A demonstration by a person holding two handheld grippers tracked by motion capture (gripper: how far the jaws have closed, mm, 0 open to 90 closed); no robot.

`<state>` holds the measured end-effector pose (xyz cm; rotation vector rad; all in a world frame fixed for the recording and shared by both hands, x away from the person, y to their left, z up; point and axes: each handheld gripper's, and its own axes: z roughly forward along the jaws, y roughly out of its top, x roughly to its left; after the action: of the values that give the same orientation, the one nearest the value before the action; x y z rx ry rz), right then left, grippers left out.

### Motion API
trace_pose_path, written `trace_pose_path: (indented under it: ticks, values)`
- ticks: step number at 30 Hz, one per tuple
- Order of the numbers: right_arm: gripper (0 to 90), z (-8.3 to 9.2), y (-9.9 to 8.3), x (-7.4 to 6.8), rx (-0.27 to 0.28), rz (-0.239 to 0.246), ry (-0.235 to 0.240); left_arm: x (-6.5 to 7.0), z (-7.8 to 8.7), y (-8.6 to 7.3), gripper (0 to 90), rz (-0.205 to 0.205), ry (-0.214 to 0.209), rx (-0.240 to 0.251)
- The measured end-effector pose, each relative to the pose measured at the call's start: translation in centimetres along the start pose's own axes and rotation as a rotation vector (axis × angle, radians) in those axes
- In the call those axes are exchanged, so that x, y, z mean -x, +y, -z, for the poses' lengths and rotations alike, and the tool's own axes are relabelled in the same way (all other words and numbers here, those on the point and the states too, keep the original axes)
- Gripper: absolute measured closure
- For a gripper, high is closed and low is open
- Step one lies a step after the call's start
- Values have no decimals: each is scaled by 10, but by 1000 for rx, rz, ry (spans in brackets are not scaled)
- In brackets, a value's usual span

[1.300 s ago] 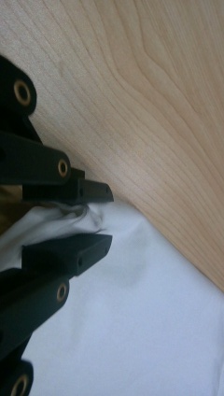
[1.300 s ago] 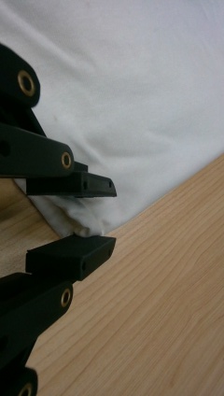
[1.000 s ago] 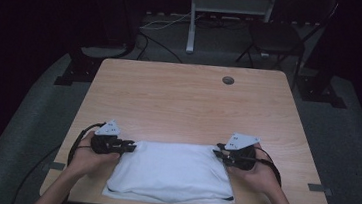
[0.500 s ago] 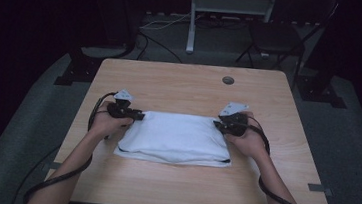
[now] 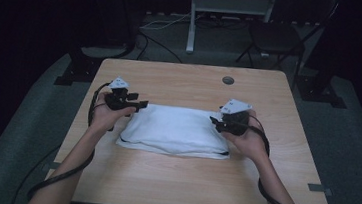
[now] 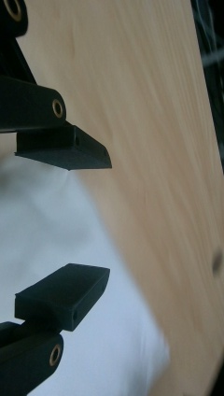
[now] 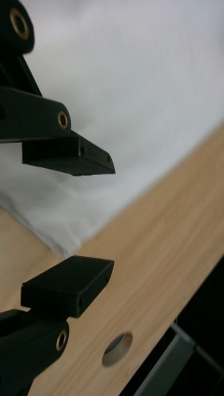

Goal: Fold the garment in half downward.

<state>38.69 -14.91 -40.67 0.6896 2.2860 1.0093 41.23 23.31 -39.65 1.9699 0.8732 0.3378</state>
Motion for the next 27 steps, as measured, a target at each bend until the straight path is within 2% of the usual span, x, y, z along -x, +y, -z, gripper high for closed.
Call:
trace_pose_path:
  ticks: [2,4,6,8,10,12,14,16,18,19,20,21,23,24,25,27]
  values:
    - [434,7,-5,-11,-10,14,78,15,6,-9,410,-33,-63,-35]
    - [421,13,-13,-20,-30,6,147,22,6,-20,410,-22,-121,-90]
    - [412,17,-21,-24,-45,-16,181,22,5,-31,410,-10,-120,-122]
    - [412,21,-28,-25,-39,-55,202,20,5,-39,410,21,-124,-153]
    - [411,26,-34,-27,-36,-84,222,19,6,-45,410,48,-141,-157]
    - [411,29,-38,-28,-53,-80,221,19,8,-49,410,64,-155,-169]
    - [413,29,-43,-27,-70,-84,223,18,9,-54,411,80,-162,-142]
    - [413,28,-48,-28,-99,-85,220,18,12,-55,411,81,-162,-141]
    - [411,27,-51,-28,-92,-101,228,17,15,-53,402,83,-149,-147]
    - [408,28,-51,-28,-88,-100,228,16,17,-51,395,80,-144,-127]
    - [402,30,-50,-27,-78,-103,222,13,19,-47,394,85,-144,-94]
    - [402,33,-48,-26,-45,-117,223,10,20,-43,394,102,-146,-64]
    - [402,39,-43,-23,43,-180,252,2,18,-33,391,133,-128,-22]
    - [402,40,-40,-22,69,-204,267,-2,16,-29,377,139,-118,-14]
    - [401,39,-39,-22,72,-209,275,-8,10,-23,376,155,-117,-1]
    - [397,31,-37,-26,28,-181,278,-18,0,-17,376,205,-133,25]
